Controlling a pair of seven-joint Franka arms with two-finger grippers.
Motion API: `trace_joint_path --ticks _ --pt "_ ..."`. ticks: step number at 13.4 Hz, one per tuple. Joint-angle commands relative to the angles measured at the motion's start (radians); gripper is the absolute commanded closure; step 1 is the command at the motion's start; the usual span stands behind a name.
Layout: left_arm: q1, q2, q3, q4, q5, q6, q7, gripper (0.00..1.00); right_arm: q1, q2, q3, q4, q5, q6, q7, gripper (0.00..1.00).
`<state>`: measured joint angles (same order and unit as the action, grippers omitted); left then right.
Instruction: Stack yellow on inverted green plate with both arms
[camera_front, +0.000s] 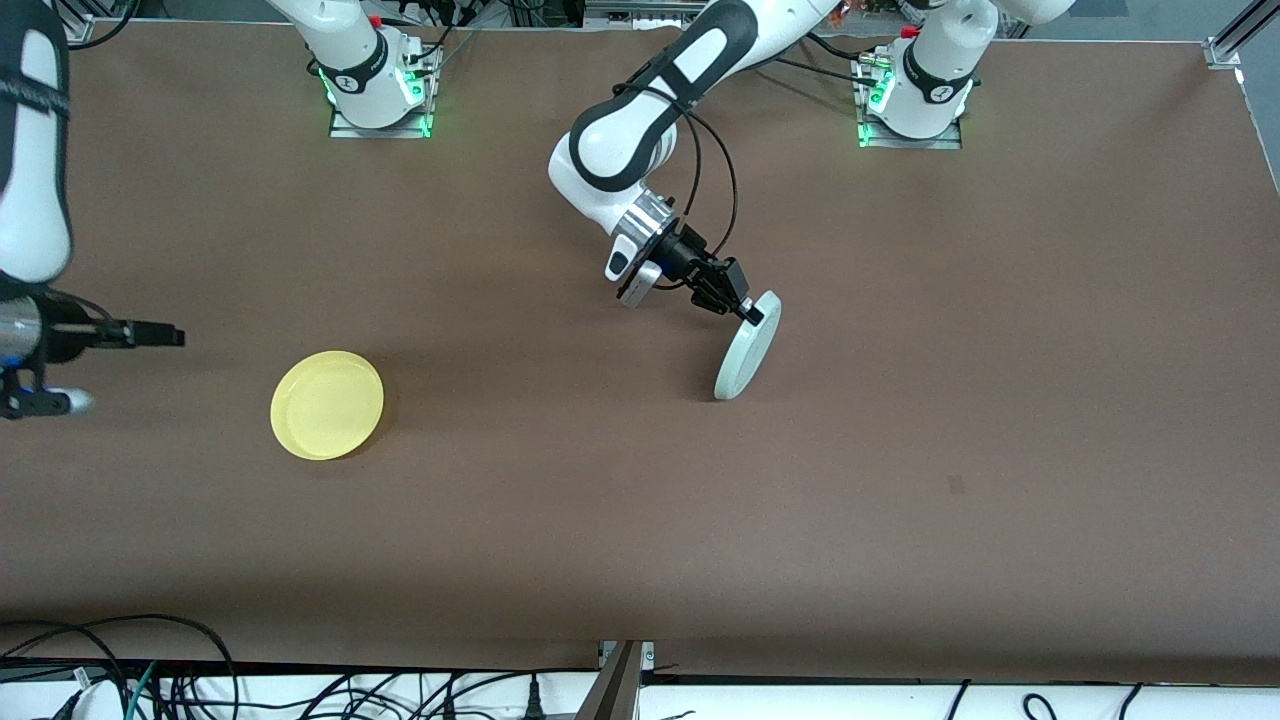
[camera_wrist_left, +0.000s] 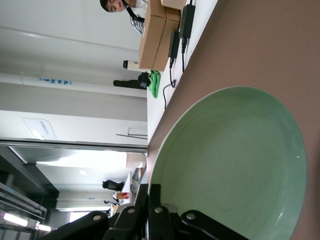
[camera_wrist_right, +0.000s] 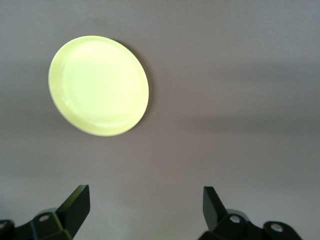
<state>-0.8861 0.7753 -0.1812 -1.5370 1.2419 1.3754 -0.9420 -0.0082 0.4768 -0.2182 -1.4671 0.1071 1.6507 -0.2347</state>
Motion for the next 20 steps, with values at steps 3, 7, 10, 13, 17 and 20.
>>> trace_joint_path --ticks 3,7,10,13,17,20 --pt "-0.031 0.044 0.017 0.031 0.048 -0.036 -0.006 1.0 -0.009 0.138 0.005 -0.059 0.149 0.197 0.017 0.0" --pt "-0.069 0.079 0.014 0.034 0.053 -0.033 -0.075 1.0 -0.012 0.145 0.006 -0.2 0.181 0.374 0.014 0.0" --pt "-0.074 0.087 0.014 0.037 0.054 -0.033 -0.075 0.25 -0.009 0.145 0.011 -0.292 0.219 0.512 0.008 0.0" --pt "-0.073 0.088 0.011 0.102 0.027 -0.03 -0.087 0.0 -0.01 0.146 0.011 -0.329 0.268 0.546 0.005 0.0" --pt "-0.038 0.082 0.012 0.254 -0.201 0.129 -0.133 0.0 -0.007 0.146 0.013 -0.338 0.284 0.546 0.003 0.0" --pt "0.004 0.078 0.012 0.278 -0.418 0.287 -0.272 0.0 -0.006 0.146 0.019 -0.345 0.284 0.544 -0.032 0.73"
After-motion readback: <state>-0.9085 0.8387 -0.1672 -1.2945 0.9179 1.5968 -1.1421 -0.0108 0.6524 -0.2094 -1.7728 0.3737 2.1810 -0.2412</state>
